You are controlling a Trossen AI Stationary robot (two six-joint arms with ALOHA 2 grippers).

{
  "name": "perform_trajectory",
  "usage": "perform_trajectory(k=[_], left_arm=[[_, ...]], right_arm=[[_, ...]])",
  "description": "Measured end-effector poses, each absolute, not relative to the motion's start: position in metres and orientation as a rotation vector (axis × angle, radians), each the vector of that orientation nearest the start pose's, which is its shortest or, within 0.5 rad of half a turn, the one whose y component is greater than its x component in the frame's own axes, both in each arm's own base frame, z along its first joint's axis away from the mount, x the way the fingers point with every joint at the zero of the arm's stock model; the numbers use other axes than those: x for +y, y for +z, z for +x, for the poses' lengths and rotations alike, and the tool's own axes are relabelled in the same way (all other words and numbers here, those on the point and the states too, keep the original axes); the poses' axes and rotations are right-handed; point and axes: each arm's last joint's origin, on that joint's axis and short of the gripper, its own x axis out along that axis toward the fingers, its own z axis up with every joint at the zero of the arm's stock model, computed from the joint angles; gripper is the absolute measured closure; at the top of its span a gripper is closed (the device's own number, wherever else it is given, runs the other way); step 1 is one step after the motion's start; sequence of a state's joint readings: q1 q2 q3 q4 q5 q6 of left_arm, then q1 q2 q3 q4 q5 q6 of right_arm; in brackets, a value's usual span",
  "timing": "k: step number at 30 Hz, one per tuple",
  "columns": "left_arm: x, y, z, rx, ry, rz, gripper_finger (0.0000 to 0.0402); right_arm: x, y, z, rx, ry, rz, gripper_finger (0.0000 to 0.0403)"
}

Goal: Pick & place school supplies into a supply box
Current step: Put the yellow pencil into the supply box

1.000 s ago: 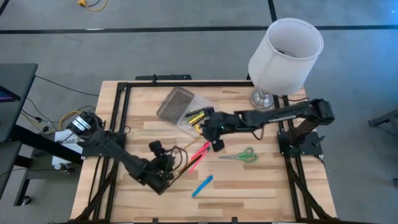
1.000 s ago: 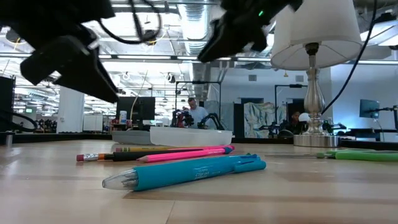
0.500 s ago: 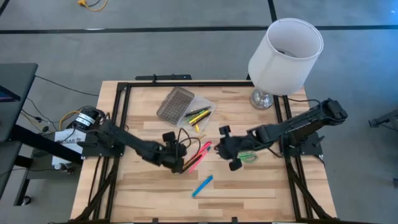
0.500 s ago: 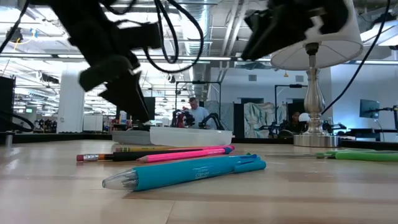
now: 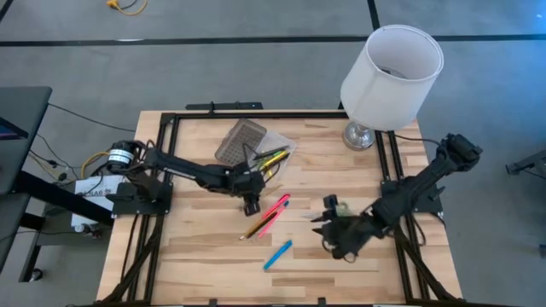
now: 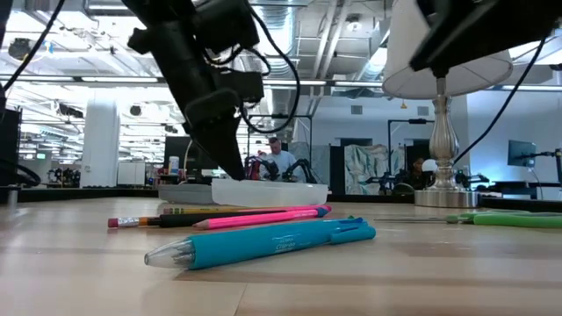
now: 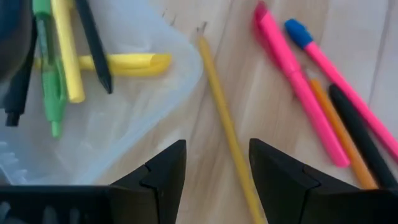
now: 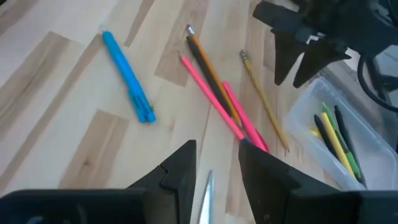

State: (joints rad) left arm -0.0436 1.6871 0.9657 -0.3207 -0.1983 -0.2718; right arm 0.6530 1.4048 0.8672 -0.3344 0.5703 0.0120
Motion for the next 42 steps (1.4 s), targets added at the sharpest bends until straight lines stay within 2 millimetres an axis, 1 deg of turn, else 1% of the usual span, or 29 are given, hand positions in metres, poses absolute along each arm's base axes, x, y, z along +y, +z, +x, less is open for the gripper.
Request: perform_trajectory(k=[3,7,17,19,22,24,38,40,42], left_arm=[[-0.004,0.166,0.322,1.018,0.264,-0.145,0.0230],[-0.005,0.166,0.323,1.015,0.259,-0.148,0.0230],[-0.008,0.165,0.324,1.005,0.240,-0.156,0.0230],[-0.008,0.162,0.327,0.994,0.240,-0.148,0.0230],[-0.008,0.151,0.332,1.009,0.228,-0.141,0.0230],[-0.008,0.144,0.331,1.046,0.218,-0.141,0.0230],[-0.007,0.118,0.334,1.145,0.222,-0.138,0.0231],[-0.007,0.117,0.332,1.160,0.222,-0.137,0.0238],[-0.008,0.116,0.332,1.172,0.219,-0.139,0.0254]], right_arm=[[0.166,0.213,0.217,0.698,0.042,-0.498,0.0287],[0.177,0.210,0.203,0.664,0.005,-0.519,0.0287],[0.194,0.211,0.182,0.578,-0.045,-0.533,0.0287],[0.196,0.211,0.180,0.573,-0.048,-0.527,0.0287],[0.197,0.211,0.179,0.571,-0.048,-0.517,0.0287],[0.196,0.211,0.179,0.572,-0.054,-0.513,0.0287],[0.194,0.211,0.181,0.571,-0.086,-0.512,0.0287],[0.193,0.211,0.181,0.569,-0.089,-0.513,0.0287],[0.193,0.211,0.181,0.564,-0.099,-0.516,0.0287]])
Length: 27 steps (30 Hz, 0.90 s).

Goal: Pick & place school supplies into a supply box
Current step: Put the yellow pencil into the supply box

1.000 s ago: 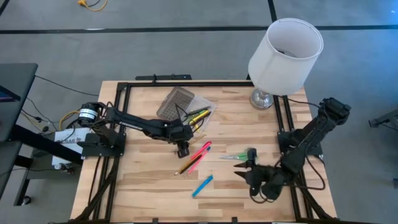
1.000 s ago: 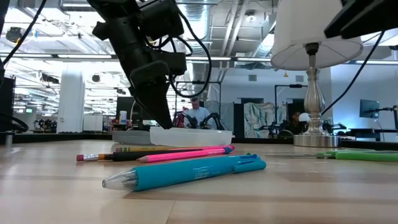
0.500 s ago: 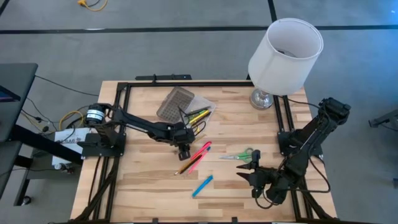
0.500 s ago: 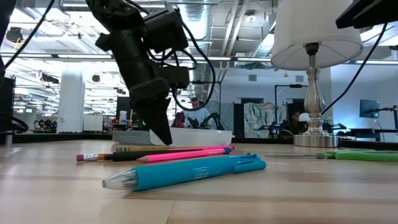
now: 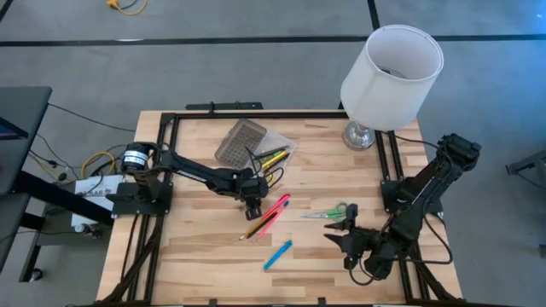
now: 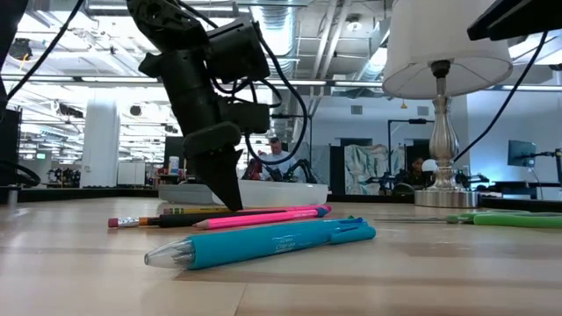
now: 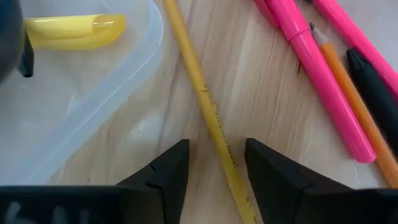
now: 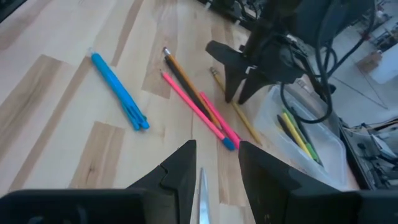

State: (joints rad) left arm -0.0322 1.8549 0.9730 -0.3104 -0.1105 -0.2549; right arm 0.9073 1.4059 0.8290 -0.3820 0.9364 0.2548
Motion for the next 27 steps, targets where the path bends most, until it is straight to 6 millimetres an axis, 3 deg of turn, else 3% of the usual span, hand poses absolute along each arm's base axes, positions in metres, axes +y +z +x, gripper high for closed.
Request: perform_trajectory(k=[7,14,27], left_arm=[[-0.008,0.116,0.331,1.183,0.214,-0.148,0.0334],[-0.008,0.115,0.328,1.217,0.194,-0.191,0.0382],[-0.023,0.116,0.320,1.311,0.139,-0.204,0.0368]], right_arm=[[0.192,0.211,0.182,0.558,-0.120,-0.519,0.0287],[0.188,0.211,0.186,0.564,-0.138,-0.515,0.0287],[0.182,0.210,0.190,0.584,-0.157,-0.520,0.0287]])
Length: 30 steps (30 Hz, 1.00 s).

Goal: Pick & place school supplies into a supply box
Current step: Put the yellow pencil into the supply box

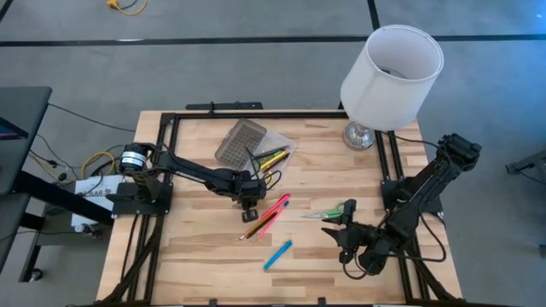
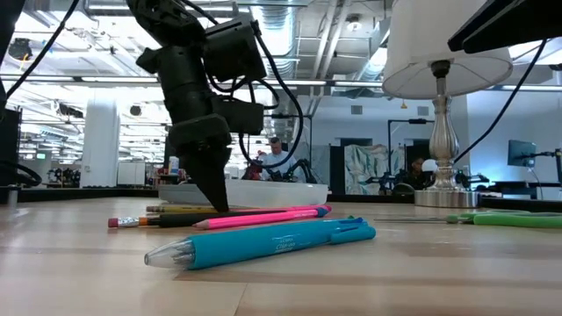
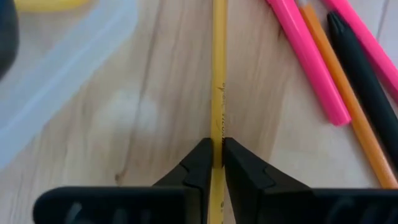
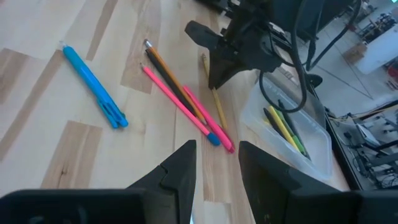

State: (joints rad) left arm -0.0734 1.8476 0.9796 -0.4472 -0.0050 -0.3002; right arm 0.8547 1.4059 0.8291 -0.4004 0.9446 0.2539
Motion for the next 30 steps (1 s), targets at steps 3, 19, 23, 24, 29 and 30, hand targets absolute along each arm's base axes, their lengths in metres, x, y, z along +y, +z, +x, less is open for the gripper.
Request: perform_trajectory(k=[3,19,23,24,29,30], left_arm=[[-0.028,0.116,0.318,1.326,0.140,-0.210,0.0371],[-0.059,0.127,0.285,1.593,0.062,-0.275,0.0369],[-0.064,0.129,0.275,1.661,0.050,-0.299,0.0368],[-0.065,0.129,0.274,1.666,0.060,-0.292,0.0368],[-0.072,0.129,0.272,1.654,0.078,-0.234,0.0368],[-0.073,0.129,0.272,1.649,0.085,-0.226,0.0368]], right_arm=[[0.182,0.210,0.190,0.585,-0.157,-0.519,0.0287],[0.182,0.210,0.189,0.588,-0.157,-0.524,0.0287],[0.182,0.210,0.189,0.589,-0.157,-0.524,0.0287],[0.182,0.210,0.189,0.589,-0.157,-0.524,0.0287],[0.182,0.210,0.189,0.589,-0.157,-0.525,0.0287],[0.182,0.210,0.189,0.589,-0.157,-0.525,0.0287]])
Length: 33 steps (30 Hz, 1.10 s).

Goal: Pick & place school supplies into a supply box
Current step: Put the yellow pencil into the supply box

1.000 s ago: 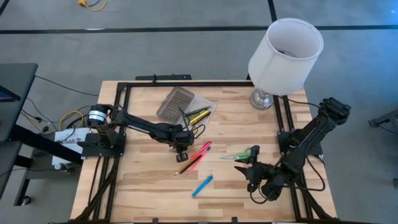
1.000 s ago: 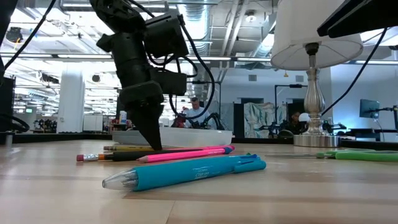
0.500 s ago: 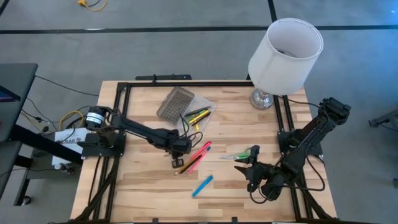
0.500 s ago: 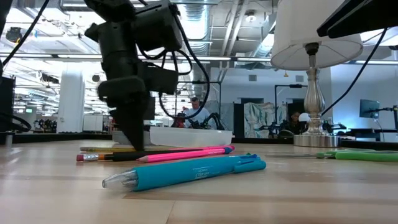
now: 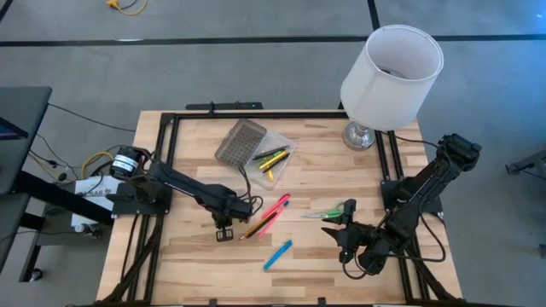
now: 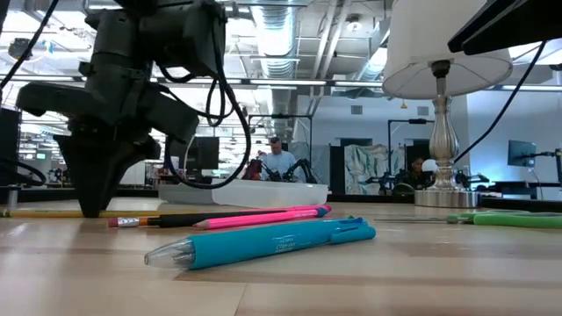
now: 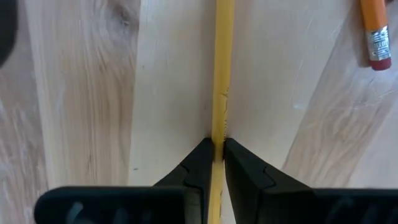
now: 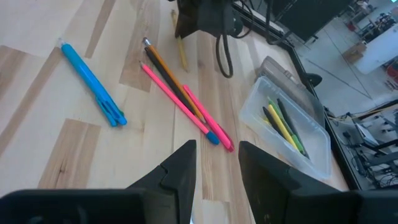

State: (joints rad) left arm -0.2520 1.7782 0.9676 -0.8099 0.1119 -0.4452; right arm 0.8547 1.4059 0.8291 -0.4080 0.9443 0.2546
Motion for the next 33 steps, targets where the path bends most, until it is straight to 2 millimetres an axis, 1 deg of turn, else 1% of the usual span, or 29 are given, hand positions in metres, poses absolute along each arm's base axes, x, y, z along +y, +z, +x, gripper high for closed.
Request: perform_trajectory(k=[12,19,33], left_arm=[[-0.090,0.129,0.268,1.581,0.213,-0.132,0.0367],[-0.099,0.129,0.265,1.560,0.216,-0.079,0.0367],[-0.101,0.129,0.265,1.549,0.213,-0.060,0.0368]], right_arm=[[0.182,0.210,0.189,0.589,-0.158,-0.523,0.0287],[0.182,0.210,0.189,0.589,-0.158,-0.523,0.0287],[0.182,0.210,0.190,0.587,-0.159,-0.515,0.0287]])
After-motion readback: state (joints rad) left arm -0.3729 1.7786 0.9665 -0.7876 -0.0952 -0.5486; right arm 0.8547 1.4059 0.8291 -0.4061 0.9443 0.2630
